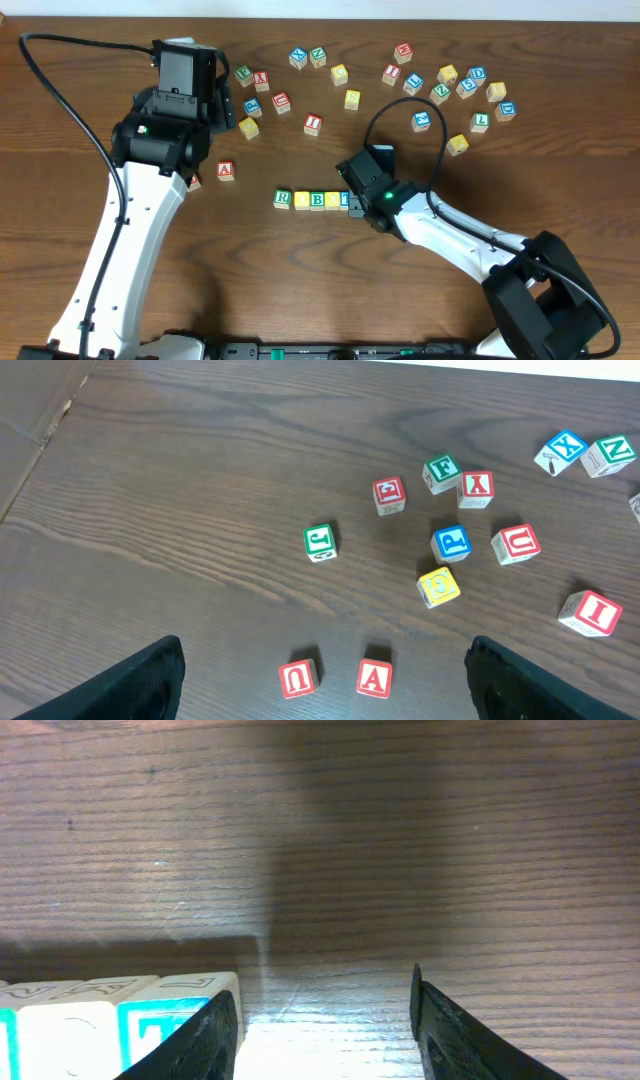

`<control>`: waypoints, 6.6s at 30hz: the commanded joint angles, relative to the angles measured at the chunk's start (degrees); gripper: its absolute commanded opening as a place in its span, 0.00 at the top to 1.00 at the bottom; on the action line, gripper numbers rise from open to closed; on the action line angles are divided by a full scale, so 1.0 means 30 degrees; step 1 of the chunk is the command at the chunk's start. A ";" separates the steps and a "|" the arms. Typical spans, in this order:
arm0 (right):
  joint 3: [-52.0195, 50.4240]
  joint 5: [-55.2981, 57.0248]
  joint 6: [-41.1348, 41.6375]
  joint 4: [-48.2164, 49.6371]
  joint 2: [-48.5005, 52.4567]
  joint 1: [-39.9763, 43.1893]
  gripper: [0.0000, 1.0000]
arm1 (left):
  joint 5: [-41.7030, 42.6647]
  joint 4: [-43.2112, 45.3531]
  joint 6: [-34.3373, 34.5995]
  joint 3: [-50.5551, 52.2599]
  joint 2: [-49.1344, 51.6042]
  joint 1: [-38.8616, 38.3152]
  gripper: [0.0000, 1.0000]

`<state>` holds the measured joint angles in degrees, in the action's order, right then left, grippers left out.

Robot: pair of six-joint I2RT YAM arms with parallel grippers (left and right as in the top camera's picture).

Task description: Spell out ROBOT

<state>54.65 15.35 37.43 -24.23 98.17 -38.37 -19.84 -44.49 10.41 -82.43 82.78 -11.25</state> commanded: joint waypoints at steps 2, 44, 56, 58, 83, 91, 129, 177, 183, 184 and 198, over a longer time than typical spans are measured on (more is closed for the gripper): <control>-0.0117 0.0452 -0.0073 -0.0233 -0.0182 0.0525 0.43 | -0.0204 -0.0015 -0.0248 -0.0299 0.0109 0.0117 0.12; 0.1865 -0.2390 -0.5654 0.2718 -0.0189 0.4503 0.01 | -0.0736 0.0619 -0.0255 -0.0277 0.0262 0.0182 0.28; 0.1909 -0.2382 -0.5661 0.2579 -0.0189 0.4510 0.01 | 0.2025 -0.1173 0.0918 0.0568 0.5158 0.1173 0.92; 0.1909 -0.2382 -0.5734 0.2579 -0.0189 0.4510 0.01 | 0.2667 -0.1370 0.0925 0.0568 0.6135 0.1173 0.93; 0.1909 -0.1719 -0.6142 0.1872 -0.0189 0.4517 0.01 | 0.5195 0.0663 0.1727 0.5501 0.2441 -0.1479 0.92; 0.1909 -0.1661 -0.6135 0.1763 -0.0189 0.4510 0.01 | 0.5472 0.1763 0.2069 0.8094 0.1632 -0.1479 0.92; 0.1909 -0.1668 -0.6062 0.1268 -0.0189 0.4510 0.01 | 0.8539 0.4656 0.0772 1.0877 0.1661 -0.2084 0.93; 0.1909 -0.2033 -0.5894 0.1377 -0.0189 0.4510 0.01 | 0.9624 0.7249 -0.0262 1.1526 0.3534 -0.2331 0.92; 0.1909 -0.2025 -0.5843 0.1370 -0.0189 0.4510 0.01 | 0.9624 0.7519 -0.0262 1.1526 0.3534 -0.3162 0.92; 0.1909 -0.2025 -0.5843 0.1370 -0.0189 0.4503 0.01 | 0.9624 0.7548 -0.0262 1.1526 0.3534 -0.3351 0.92; 0.1909 -0.2033 -0.5850 0.1326 -0.0189 0.4510 0.01 | 0.9362 0.7708 -0.0255 1.1526 0.3534 -0.3723 0.92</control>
<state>59.31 9.39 19.90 -20.23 98.17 -24.97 8.69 -21.37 10.44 -48.31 92.82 -22.39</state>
